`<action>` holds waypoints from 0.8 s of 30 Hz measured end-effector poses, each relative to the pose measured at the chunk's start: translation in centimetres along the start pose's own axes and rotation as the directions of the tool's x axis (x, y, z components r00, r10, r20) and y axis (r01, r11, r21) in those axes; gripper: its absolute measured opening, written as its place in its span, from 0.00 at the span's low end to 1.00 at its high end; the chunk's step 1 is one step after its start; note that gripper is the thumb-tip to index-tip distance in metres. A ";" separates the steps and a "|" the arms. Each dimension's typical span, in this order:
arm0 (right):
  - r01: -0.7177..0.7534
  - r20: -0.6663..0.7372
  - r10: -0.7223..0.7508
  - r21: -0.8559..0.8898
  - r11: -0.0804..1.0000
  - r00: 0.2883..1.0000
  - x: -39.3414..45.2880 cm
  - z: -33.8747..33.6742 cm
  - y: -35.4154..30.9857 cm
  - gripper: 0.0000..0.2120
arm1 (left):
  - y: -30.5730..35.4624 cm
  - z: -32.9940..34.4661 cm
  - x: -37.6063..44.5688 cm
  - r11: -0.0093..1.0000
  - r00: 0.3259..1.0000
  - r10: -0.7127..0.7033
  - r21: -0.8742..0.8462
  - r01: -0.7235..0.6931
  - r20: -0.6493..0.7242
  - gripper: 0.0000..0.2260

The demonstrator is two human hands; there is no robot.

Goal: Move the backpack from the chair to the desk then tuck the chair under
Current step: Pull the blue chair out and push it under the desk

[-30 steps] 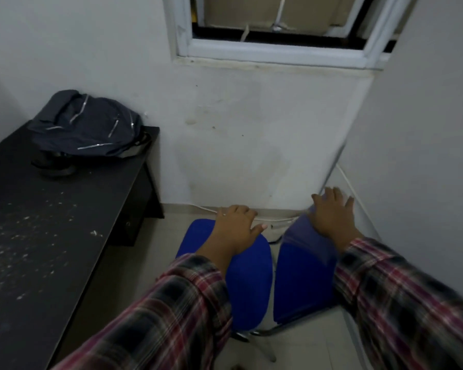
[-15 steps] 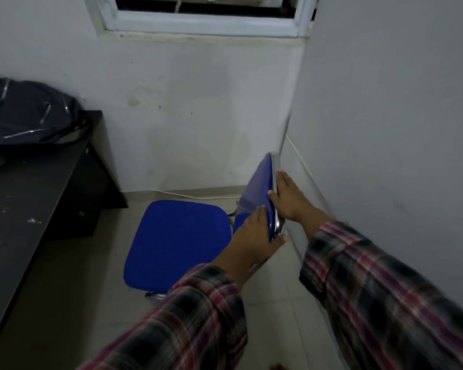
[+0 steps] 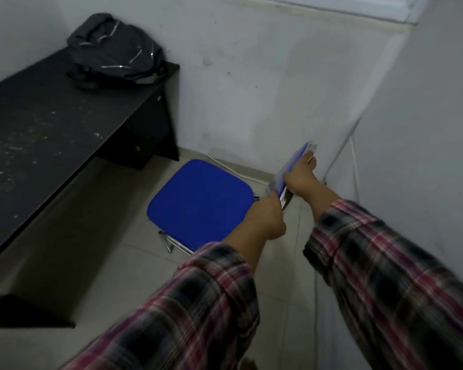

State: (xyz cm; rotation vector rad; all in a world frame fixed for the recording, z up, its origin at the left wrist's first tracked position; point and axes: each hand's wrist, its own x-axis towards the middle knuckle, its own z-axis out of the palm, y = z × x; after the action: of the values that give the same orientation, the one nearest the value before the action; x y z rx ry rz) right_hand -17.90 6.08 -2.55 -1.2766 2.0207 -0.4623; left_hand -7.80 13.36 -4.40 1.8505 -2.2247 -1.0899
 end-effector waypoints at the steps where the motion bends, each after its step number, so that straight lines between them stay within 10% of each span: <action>1: 0.000 0.000 0.000 0.018 1.000 1.000 -0.4 0.1 0.3 0.42 | 0.0 0.2 -0.5 1.000 1.000 -0.006 -0.004 0.006 -0.005 0.35; 24: 0.026 0.027 -0.030 0.146 0.989 0.999 -20.9 11.9 -0.1 0.51 | -11.8 1.1 -22.0 0.995 0.995 -0.101 -0.015 0.101 -0.012 0.29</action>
State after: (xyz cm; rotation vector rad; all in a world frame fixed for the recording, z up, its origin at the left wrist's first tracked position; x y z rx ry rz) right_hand -3.55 25.37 -3.11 -1.2168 1.9099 -0.5910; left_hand 7.90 32.81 -3.05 1.9782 -2.1320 -1.1023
